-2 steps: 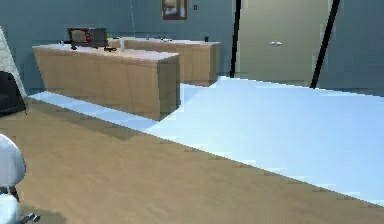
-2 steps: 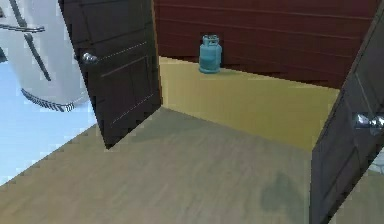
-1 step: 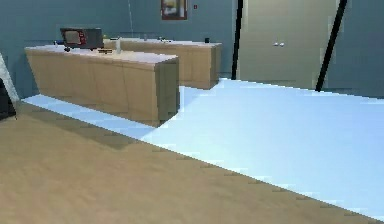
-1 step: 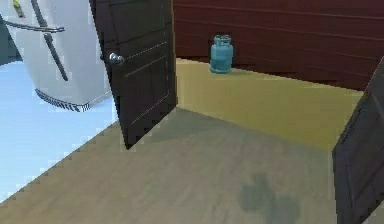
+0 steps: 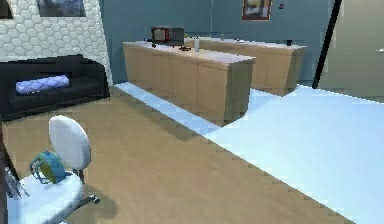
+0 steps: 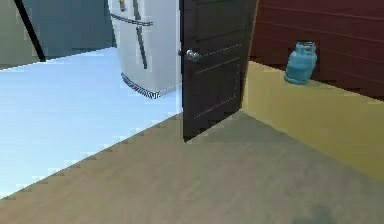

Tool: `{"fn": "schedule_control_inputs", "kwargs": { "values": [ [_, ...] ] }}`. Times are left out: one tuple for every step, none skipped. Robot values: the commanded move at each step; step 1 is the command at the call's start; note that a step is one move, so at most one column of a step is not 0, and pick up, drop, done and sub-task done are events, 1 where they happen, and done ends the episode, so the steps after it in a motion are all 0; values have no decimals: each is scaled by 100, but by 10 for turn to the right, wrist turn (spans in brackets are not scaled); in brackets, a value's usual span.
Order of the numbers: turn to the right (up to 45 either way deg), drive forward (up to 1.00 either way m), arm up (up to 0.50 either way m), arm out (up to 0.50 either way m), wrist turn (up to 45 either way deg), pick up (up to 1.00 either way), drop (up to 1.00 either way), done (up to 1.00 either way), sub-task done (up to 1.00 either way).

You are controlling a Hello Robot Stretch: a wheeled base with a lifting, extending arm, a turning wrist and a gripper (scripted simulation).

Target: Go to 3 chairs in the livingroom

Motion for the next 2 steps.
{"fn": "schedule_control_inputs", "kwargs": {
  "values": [
    [0,40,0,0,0,0,0,0,0],
    [-450,0,0,0,0,0,0,0,0]
  ]
}}
